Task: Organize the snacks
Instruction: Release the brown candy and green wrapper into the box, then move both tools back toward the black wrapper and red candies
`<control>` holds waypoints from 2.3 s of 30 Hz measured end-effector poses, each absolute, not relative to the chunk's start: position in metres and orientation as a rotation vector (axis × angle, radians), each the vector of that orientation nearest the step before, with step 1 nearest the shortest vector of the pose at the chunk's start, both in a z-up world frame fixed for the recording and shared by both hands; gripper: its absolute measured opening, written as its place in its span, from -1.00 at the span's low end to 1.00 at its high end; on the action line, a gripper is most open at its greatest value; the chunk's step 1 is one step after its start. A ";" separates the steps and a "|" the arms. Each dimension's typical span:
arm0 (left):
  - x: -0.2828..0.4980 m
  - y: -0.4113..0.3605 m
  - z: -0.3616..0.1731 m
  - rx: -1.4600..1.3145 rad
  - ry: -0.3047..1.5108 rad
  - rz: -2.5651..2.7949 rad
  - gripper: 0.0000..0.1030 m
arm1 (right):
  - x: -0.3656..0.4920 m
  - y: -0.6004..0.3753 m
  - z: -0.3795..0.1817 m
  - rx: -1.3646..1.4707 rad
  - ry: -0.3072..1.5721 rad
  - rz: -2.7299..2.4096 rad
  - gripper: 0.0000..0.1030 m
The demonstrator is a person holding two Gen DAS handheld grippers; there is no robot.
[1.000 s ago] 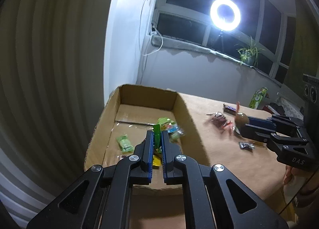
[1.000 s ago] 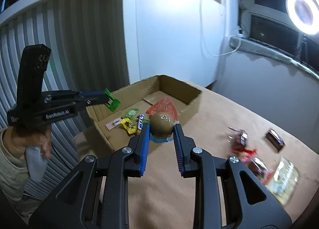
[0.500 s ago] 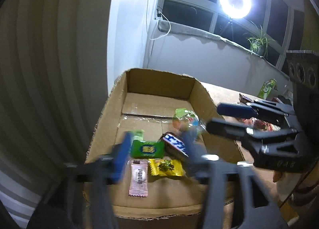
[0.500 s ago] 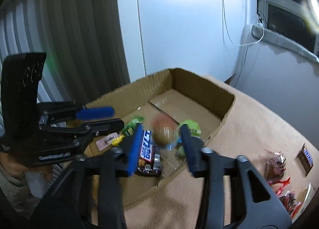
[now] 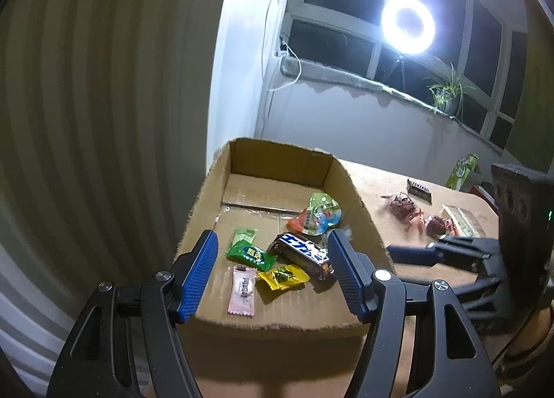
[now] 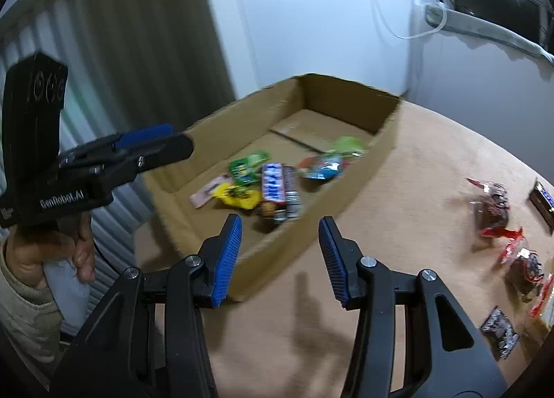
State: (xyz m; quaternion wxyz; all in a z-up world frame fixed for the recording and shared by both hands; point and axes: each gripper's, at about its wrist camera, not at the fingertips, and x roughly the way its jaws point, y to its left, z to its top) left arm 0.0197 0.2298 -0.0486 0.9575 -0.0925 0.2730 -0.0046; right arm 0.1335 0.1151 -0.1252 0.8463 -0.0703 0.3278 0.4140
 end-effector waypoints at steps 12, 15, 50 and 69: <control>-0.010 0.212 -0.026 -0.139 0.529 0.019 0.36 | 0.113 0.133 -0.128 -0.178 0.681 0.910 0.11; -0.013 0.202 -0.022 -0.123 0.525 0.007 0.39 | 0.105 0.121 -0.122 -0.169 0.654 0.887 0.11; 0.017 0.050 -0.026 0.083 0.629 -0.219 0.44 | 0.105 -0.054 -0.144 -0.012 0.630 0.609 0.15; 0.140 -0.005 -0.075 0.024 0.809 -0.405 0.45 | 0.154 -0.095 -0.161 -0.059 0.758 0.545 0.34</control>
